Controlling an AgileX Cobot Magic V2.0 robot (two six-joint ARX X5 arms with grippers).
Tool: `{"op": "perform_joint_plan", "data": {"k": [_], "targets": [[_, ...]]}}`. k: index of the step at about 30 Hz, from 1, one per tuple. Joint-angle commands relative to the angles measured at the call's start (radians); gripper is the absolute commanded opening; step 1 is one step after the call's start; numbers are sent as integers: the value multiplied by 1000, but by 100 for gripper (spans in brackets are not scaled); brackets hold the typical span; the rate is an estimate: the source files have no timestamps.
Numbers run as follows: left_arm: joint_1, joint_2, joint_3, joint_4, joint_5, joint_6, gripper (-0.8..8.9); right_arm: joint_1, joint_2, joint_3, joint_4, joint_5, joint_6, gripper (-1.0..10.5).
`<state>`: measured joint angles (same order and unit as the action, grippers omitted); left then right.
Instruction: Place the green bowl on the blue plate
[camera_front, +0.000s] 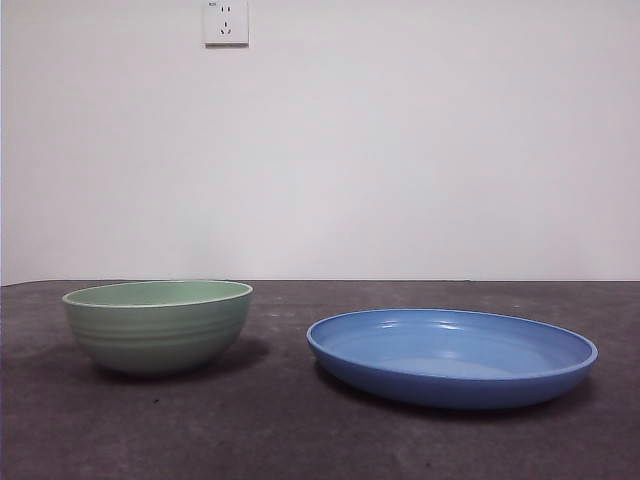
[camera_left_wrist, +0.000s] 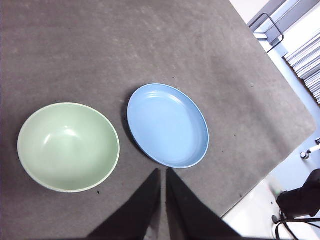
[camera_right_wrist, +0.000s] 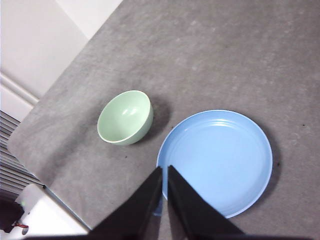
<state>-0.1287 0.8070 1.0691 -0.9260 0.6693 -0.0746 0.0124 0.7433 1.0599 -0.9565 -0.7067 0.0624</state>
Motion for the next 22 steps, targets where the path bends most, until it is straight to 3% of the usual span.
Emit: {"op": "perform_joint_plan", "data": {"k": [1, 5, 7, 12, 16, 22], "targets": [[-3, 6, 22, 6, 8, 45, 29, 2, 7, 16, -14, -1, -18, 14], [-3, 6, 22, 5, 8, 54, 39, 2, 7, 16, -37, -1, -23, 16], [-3, 6, 22, 2, 8, 64, 96, 2, 7, 16, -40, 0, -23, 29], [-3, 11, 22, 2, 8, 67, 397, 2, 7, 16, -39, 0, -21, 399], [-14, 16, 22, 2, 8, 55, 577, 2, 7, 16, -40, 0, -18, 532], [-26, 17, 22, -1, 4, 56, 608, 2, 7, 16, -40, 0, -17, 548]]}}
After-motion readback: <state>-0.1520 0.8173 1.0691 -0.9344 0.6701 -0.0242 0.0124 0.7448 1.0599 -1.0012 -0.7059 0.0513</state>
